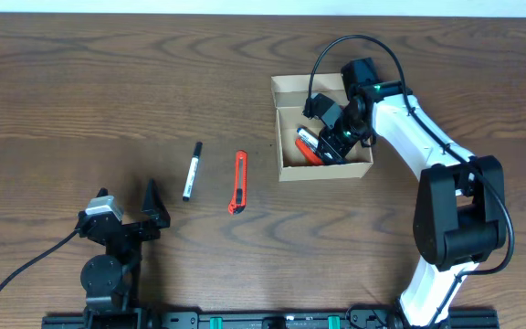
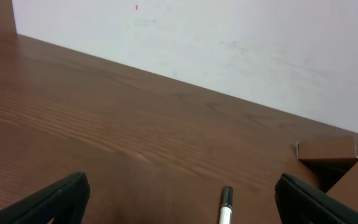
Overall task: Pack container
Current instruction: 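Lower the blue marker into the box and open the right gripper, then withdraw the right gripper up and away to the right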
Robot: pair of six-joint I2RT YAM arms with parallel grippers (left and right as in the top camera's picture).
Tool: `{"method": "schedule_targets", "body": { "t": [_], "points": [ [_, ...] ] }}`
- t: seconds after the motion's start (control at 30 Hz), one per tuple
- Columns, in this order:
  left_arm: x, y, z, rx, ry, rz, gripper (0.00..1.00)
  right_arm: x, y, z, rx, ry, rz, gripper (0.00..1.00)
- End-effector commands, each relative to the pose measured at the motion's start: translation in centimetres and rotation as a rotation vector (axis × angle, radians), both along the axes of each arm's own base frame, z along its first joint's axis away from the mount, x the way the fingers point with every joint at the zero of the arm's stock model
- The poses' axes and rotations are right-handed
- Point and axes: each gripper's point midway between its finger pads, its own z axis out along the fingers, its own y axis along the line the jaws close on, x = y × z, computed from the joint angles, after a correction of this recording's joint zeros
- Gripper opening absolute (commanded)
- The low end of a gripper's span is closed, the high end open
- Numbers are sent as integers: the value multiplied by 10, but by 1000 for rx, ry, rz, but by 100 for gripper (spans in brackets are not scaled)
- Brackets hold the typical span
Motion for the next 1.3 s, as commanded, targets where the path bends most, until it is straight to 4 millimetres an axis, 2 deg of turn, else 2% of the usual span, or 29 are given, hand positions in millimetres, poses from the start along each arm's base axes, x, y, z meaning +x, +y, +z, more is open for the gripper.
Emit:
{"method": "schedule_targets", "body": {
  "t": [0.0,0.03,0.07,0.1,0.13,0.17,0.23,0.33,0.43,0.57,0.8,1.07,1.17,1.23,1.27],
  "points": [
    [-1,5,-18,24,55,24,95,-3,0,-11,-3,31,-9,6],
    [-1,5,-18,24,55,24,95,-3,0,-11,-3,31,-9,18],
    [-1,5,-18,24,55,24,95,-3,0,-11,-3,32,-12,47],
    [-1,5,-18,24,55,24,95,-3,0,-11,-2,35,-20,57],
    [-1,5,-18,24,55,24,95,-3,0,-11,-2,35,-20,57],
    [-1,5,-18,24,55,24,95,-3,0,-11,-2,35,-20,61],
    [-1,5,-18,24,55,24,95,-2,0,-11,-1,35,-27,77],
    [-1,5,-18,24,55,24,95,0,1,-8,1,32,-36,93],
    [-1,5,-18,24,55,24,95,8,3,1,9,19,-63,99],
    [-1,5,-18,24,55,24,95,26,7,25,25,-22,-82,99],
    [-1,5,-18,24,55,24,95,57,15,90,57,-130,-91,99],
    [-1,5,-18,24,55,24,95,69,13,175,99,-200,-189,99],
    [-1,5,-18,24,55,24,95,72,-3,197,54,-227,-274,99],
    [-1,5,-18,24,55,24,95,74,-30,205,-54,-254,-379,99],
    [-1,5,-18,24,55,24,95,75,-52,207,-140,-270,-464,99]
  ]
}}
